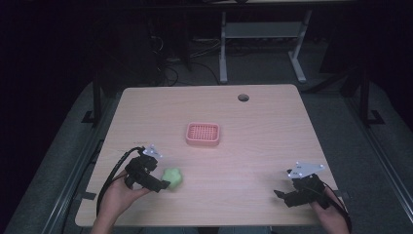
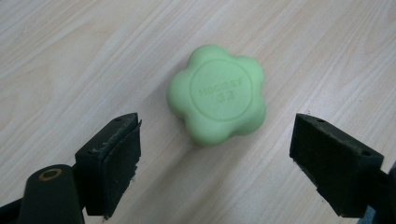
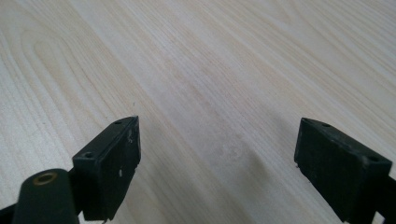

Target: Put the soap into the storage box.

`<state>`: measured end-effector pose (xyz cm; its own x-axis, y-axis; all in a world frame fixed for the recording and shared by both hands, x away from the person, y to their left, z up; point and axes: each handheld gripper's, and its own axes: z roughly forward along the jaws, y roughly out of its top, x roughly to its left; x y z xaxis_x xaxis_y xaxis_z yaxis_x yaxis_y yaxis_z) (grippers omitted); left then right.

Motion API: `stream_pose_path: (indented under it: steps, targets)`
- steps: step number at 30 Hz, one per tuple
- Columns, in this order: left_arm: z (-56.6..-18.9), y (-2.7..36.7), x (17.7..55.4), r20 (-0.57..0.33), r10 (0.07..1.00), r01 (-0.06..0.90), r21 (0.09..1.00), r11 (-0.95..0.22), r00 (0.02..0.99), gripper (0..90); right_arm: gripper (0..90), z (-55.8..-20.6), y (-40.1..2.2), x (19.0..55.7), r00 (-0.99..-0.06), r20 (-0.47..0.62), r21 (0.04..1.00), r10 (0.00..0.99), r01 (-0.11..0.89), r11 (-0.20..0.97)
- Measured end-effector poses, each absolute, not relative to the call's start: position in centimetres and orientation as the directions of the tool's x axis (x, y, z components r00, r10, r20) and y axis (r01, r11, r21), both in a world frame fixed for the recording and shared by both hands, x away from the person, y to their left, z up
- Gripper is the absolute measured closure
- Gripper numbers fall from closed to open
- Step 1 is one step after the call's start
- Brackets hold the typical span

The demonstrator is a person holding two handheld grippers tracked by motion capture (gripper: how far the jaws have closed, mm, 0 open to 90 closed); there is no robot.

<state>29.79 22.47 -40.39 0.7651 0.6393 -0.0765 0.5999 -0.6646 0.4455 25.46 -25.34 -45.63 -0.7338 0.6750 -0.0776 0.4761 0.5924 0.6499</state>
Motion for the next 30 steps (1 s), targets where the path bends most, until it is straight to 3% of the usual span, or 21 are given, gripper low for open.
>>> stream_pose_path:
  steps: [30]
  targets:
    - [-41.5,19.0,32.2,-0.069,0.626,0.609,0.338,-0.718,0.776,16.1,14.0,-45.5,-25.1,25.2,-0.736,-0.077,0.649,0.672,0.475,0.594]
